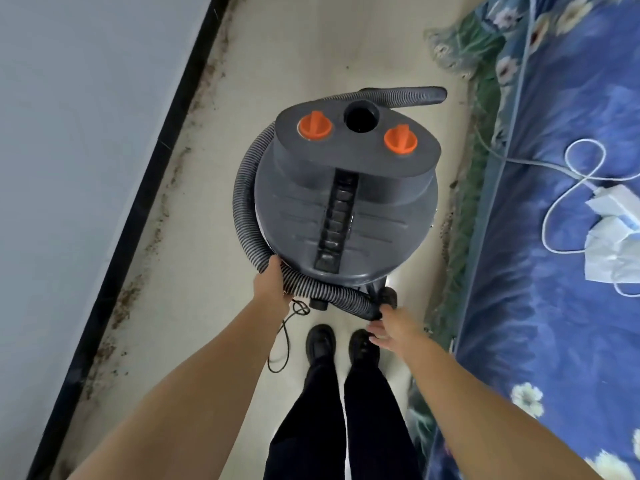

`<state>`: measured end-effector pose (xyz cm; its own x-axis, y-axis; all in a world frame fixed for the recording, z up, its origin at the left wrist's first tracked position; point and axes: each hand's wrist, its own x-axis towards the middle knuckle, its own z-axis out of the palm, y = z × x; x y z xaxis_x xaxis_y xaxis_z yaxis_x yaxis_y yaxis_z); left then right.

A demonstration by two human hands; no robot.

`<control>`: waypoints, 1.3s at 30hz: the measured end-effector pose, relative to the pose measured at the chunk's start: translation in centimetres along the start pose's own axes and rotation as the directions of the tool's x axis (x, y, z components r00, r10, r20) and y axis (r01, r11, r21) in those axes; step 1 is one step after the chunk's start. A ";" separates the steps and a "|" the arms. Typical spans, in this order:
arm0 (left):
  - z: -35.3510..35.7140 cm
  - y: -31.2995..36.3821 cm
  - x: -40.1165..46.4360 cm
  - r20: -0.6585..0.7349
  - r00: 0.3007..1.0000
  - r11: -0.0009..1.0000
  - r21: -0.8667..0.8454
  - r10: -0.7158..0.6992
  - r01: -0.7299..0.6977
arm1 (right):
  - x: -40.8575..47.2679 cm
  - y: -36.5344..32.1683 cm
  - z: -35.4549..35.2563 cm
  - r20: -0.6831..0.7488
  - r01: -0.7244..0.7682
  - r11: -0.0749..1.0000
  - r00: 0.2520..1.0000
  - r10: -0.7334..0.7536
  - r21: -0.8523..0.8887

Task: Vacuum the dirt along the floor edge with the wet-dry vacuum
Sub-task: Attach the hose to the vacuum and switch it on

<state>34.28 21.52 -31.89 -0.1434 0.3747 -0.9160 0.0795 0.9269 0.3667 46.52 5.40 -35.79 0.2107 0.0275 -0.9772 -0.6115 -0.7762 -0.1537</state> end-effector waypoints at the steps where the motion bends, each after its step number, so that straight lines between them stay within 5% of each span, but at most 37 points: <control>1: 0.0 0.0 0.0 -0.001 1.000 1.000 0.007 0.008 -0.008 | 0.0 0.0 0.4 0.033 -0.058 0.971 0.998 0.052 0.231; 4: 0.0 -0.1 -0.9 -0.011 0.999 0.999 0.016 0.044 -0.044 | -0.5 -0.5 1.4 0.101 -0.141 0.750 0.990 0.100 0.646; 8: 0.2 -0.2 -2.2 -0.046 0.987 0.985 0.086 0.153 -0.149 | -1.6 -1.1 1.7 0.234 -0.279 0.434 0.960 0.155 0.857; 15: -0.7 1.6 -7.5 0.002 0.922 0.917 0.104 0.387 -0.385 | -3.8 -1.2 1.8 0.254 -0.274 0.443 0.961 0.105 0.854; 24: -1.7 7.9 -18.4 0.094 0.795 0.799 -0.014 0.599 -0.601 | -13.1 -4.2 -1.9 0.022 0.038 0.381 0.988 -0.152 0.924; 26: -1.8 10.1 -20.6 0.119 0.783 0.792 -0.082 0.611 -0.606 | -14.6 -5.5 -3.7 0.000 0.057 0.299 0.982 -0.189 0.953; 34: -1.4 18.4 -28.9 0.340 0.577 0.669 -0.320 0.742 -0.671 | -24.3 -12.4 -9.2 -0.191 0.334 0.160 0.803 -0.565 0.929; 39: -1.9 21.4 -33.2 0.514 0.458 0.672 -0.388 0.726 -0.630 | -29.1 -15.6 -12.8 -0.212 0.475 0.190 0.668 -0.713 0.859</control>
<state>38.91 28.92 6.66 0.4986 0.8339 -0.2368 -0.2389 0.3948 0.8871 59.68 8.61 -3.10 0.7386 0.4383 -0.5122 -0.6711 0.4067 -0.6198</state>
